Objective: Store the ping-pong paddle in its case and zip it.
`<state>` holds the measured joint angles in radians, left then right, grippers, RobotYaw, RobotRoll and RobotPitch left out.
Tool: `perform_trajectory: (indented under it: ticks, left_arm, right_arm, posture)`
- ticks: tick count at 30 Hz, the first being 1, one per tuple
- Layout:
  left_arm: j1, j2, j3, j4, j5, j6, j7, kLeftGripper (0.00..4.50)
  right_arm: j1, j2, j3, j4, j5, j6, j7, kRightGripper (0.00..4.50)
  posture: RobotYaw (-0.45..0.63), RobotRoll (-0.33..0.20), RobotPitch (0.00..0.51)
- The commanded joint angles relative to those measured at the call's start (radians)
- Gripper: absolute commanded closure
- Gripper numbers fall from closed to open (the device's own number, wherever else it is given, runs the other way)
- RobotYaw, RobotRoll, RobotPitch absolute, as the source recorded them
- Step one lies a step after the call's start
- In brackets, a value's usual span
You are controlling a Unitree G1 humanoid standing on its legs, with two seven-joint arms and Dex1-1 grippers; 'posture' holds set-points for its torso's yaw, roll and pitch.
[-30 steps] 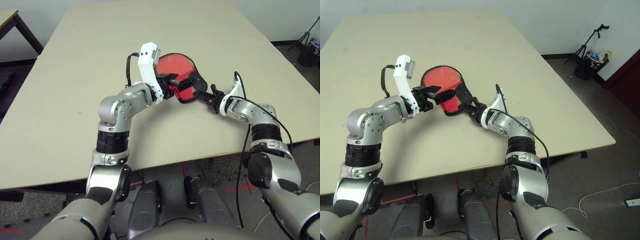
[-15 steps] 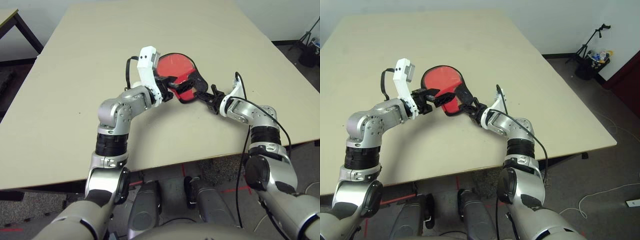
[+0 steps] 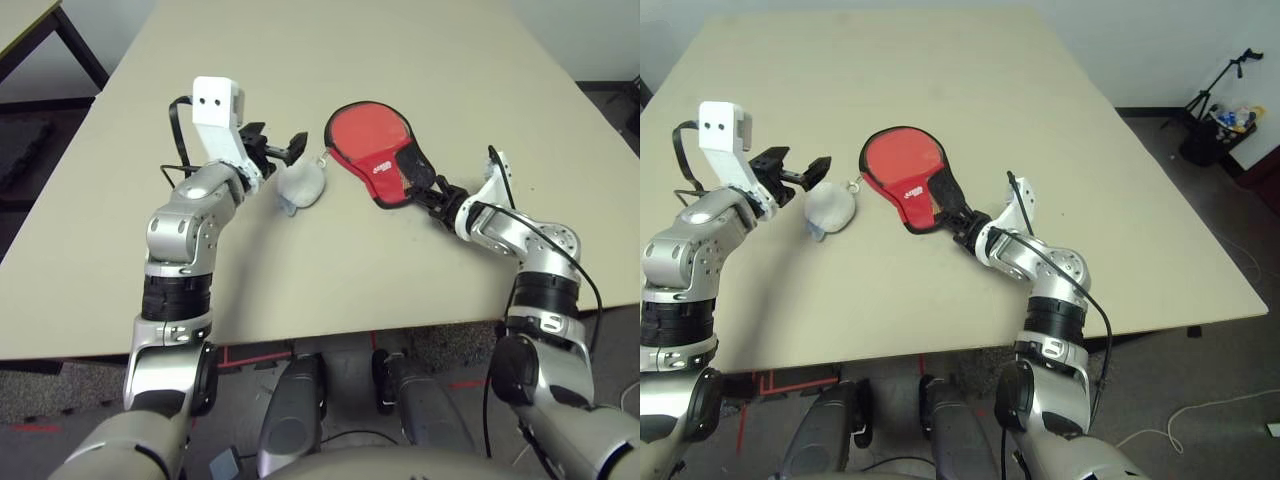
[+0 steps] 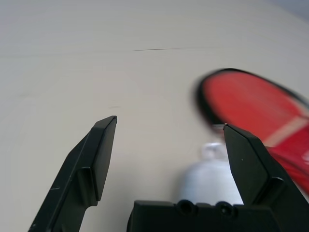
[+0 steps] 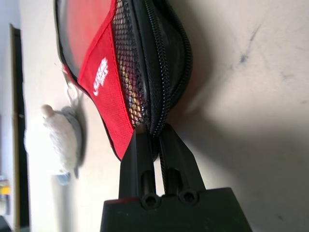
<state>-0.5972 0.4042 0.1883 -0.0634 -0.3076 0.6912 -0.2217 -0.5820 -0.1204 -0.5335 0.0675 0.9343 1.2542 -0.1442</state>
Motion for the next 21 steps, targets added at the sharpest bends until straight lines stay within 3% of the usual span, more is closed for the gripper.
perform_trajectory:
  ticks: [1, 5, 12, 21]
  left_arm:
    - [0.034, 0.003, 0.025, -0.011, 0.017, -0.01, 0.022, 0.0]
    - [0.054, -0.001, 0.036, -0.023, 0.014, -0.006, 0.035, 0.0]
    - [0.047, -0.006, 0.037, -0.016, 0.015, -0.018, 0.048, 0.0]
    - [0.031, -0.012, 0.04, 0.013, 0.015, -0.044, 0.056, 0.0]
  right_arm:
    - [0.067, -0.001, -0.035, -0.101, 0.011, 0.129, -0.086, 4.49]
    - [0.097, 0.008, -0.067, -0.217, 0.034, 0.224, -0.124, 4.49]
    - [0.153, 0.11, -0.178, -0.386, 0.032, 0.353, -0.184, 4.49]
    - [0.298, 0.134, -0.122, -0.556, 0.207, 0.36, -0.253, 4.49]
  posture:
    - [0.13, 0.0, 0.217]
    - [0.13, 0.0, 0.211]
    - [0.11, 0.0, 0.205]
    - [0.08, 0.0, 0.202]
